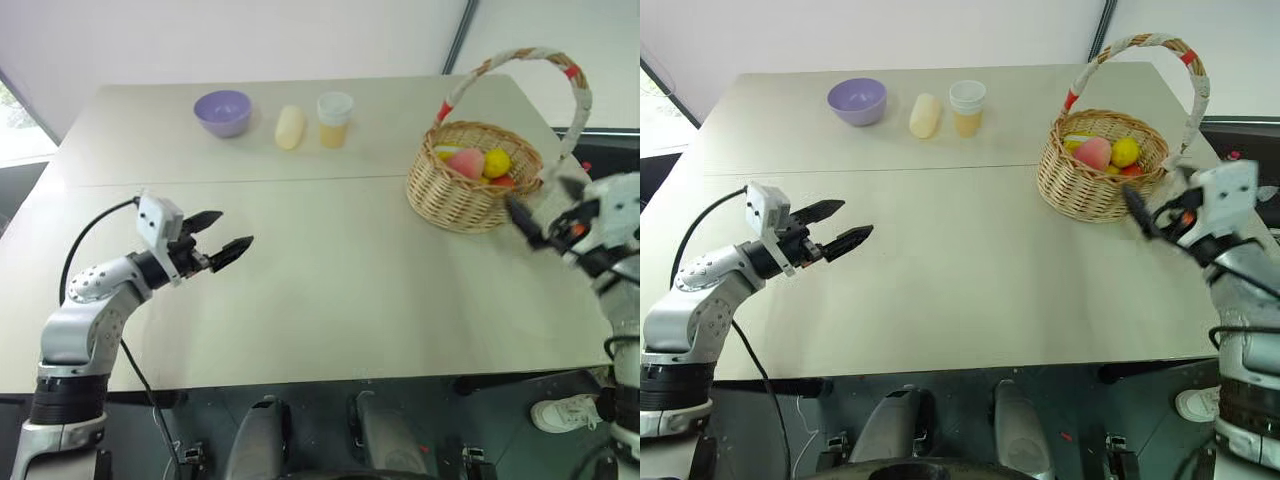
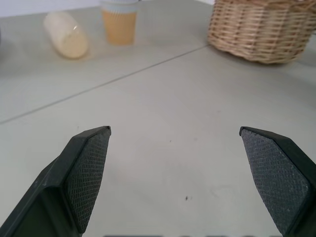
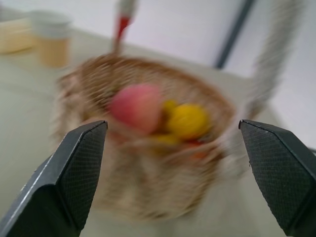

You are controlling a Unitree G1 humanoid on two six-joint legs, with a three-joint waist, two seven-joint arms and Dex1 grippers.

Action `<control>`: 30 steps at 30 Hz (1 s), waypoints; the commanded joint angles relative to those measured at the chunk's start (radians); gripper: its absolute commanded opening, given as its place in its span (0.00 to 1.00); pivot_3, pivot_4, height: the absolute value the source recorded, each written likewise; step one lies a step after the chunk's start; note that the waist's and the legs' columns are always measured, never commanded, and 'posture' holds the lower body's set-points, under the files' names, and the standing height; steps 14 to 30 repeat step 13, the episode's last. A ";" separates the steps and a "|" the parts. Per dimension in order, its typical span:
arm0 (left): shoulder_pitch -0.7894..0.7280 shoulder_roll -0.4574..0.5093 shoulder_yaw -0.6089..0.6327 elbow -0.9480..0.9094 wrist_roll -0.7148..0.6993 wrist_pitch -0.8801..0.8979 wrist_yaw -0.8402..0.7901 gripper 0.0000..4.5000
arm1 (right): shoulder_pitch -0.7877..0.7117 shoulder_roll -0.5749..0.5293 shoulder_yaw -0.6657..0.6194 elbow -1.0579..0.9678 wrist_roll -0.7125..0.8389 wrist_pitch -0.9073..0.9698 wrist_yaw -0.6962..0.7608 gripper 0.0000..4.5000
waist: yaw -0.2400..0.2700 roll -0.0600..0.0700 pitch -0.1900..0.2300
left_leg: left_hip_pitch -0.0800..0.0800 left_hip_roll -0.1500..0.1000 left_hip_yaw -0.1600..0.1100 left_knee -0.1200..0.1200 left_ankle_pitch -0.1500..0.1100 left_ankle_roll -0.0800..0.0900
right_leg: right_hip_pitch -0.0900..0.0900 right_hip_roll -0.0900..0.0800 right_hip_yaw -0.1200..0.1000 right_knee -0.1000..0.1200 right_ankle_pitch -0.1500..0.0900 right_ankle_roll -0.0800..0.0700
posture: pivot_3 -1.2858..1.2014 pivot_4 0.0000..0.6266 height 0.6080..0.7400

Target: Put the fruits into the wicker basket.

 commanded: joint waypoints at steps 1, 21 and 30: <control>0.044 -0.008 0.056 0.018 0.029 -0.054 0.033 1.00 | 0.018 0.004 0.094 -0.097 0.046 0.012 0.097 0.99 | -0.001 0.000 0.000 | 0.000 0.000 0.000 0.000 0.000 0.000 | 0.000 0.000 0.000 0.000 0.000 0.000 | 0.52 0.24 1.00; 0.163 -0.027 0.107 0.018 0.044 -0.087 0.091 1.00 | -0.086 0.099 0.278 0.096 -0.091 -0.122 0.115 0.99 | 0.014 -0.001 0.000 | -0.001 -0.001 -0.001 0.001 0.000 0.000 | 0.000 -0.003 -0.001 0.000 0.000 0.000 | 0.52 0.24 1.00; 0.163 -0.027 0.107 0.018 0.044 -0.087 0.091 1.00 | -0.086 0.099 0.278 0.096 -0.091 -0.122 0.115 0.99 | 0.014 -0.001 0.000 | -0.001 -0.001 -0.001 0.001 0.000 0.000 | 0.000 -0.003 -0.001 0.000 0.000 0.000 | 0.52 0.24 1.00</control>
